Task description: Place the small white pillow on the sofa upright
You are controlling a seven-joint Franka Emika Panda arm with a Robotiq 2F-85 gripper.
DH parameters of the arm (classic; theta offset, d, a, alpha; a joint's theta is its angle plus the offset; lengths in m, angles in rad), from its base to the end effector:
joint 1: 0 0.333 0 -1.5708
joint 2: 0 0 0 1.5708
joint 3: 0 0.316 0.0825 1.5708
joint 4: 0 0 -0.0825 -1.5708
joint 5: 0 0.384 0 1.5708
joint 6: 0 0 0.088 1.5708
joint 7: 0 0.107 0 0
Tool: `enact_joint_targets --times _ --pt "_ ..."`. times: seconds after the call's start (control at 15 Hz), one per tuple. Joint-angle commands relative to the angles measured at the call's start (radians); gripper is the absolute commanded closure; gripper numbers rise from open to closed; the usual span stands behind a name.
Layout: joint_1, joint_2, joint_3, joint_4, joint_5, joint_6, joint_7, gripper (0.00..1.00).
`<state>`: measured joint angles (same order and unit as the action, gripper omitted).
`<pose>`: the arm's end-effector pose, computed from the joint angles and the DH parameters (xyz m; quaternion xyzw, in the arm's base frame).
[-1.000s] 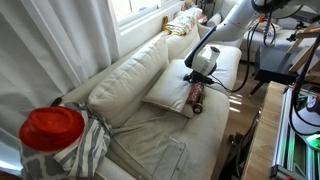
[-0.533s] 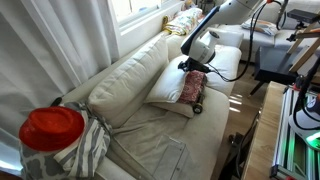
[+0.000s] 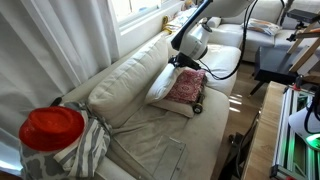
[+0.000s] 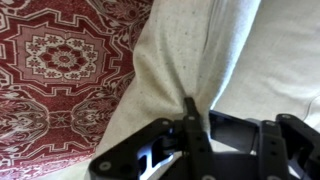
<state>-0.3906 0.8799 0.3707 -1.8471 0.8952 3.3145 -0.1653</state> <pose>0.6210 -0.1115 0.1038 -0.8452 0.4559 -0.2382 0.1447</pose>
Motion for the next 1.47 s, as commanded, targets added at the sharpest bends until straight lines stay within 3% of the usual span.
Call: enact_joint_targets --times 0.0,0.33,0.47,0.73,0.8,0.87,0.93,1.07,1.2,1.4 --pt "0.080 0.028 -0.029 0.114 0.022 -0.003 0.075 0.98" --pt "0.098 0.022 -0.020 0.185 -0.002 0.046 0.105 0.98" --pt "0.127 -0.030 -0.075 0.145 0.016 0.058 0.109 0.98" --pt "0.219 -0.108 -0.245 0.043 0.040 0.064 0.098 0.98" --pt "0.241 -0.136 -0.295 -0.005 -0.049 0.039 0.186 0.98" --pt "0.272 -0.150 -0.341 -0.032 -0.062 0.027 0.188 0.98" --pt "0.331 -0.158 -0.406 -0.037 0.014 0.016 0.116 0.98" --pt "0.430 -0.187 -0.530 -0.090 0.010 -0.046 0.116 0.98" --pt "0.522 -0.203 -0.636 -0.125 -0.025 -0.113 0.127 0.98" --pt "0.633 -0.160 -0.756 -0.088 -0.090 -0.241 0.168 0.98"
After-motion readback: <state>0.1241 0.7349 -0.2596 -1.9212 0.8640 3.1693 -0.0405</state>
